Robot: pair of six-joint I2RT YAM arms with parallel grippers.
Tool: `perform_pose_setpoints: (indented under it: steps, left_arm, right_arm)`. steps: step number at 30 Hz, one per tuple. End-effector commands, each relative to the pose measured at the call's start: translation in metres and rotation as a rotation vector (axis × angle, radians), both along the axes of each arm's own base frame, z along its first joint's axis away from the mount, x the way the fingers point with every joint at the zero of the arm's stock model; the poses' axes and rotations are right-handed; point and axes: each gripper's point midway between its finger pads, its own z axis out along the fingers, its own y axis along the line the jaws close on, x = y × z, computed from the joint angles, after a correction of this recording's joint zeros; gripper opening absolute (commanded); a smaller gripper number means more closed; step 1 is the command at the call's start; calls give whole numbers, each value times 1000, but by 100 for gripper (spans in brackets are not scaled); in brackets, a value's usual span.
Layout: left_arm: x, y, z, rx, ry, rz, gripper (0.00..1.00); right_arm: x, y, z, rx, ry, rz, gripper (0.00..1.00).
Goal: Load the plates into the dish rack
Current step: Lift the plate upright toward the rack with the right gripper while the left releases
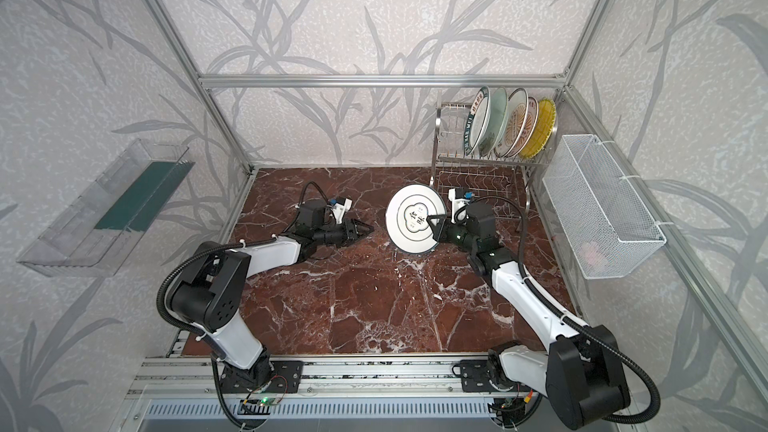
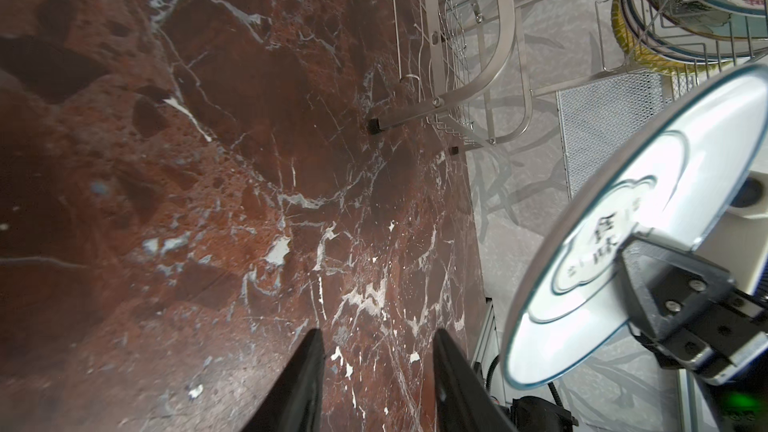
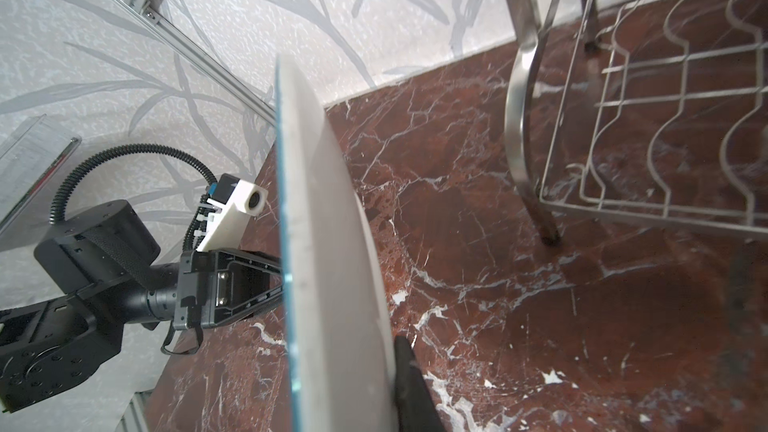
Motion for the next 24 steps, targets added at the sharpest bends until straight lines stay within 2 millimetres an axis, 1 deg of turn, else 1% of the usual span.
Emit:
perform_pose_setpoints:
  steps: [1,7,14,18,22,24]
  left_arm:
    - [-2,8,13,50,-58,21,41]
    - [-8,20,22,142,-90,35,41]
    - [-14,31,31,210,-122,51,41]
    - [-14,30,31,211,-122,46,41]
    - [-14,30,31,208,-122,42,41]
    - [-15,30,33,207,-125,41,40]
  right_arm:
    - [4,-11,48,-60,-125,-44,0]
    - [11,-25,97,-104,-222,-120,0]
    - [19,-30,150,-121,-324,-152,0]
    - [20,-34,190,-117,-405,-182,0]
    - [21,-45,234,-135,-495,-249,0]
    - [24,-53,252,-156,-533,-294,0]
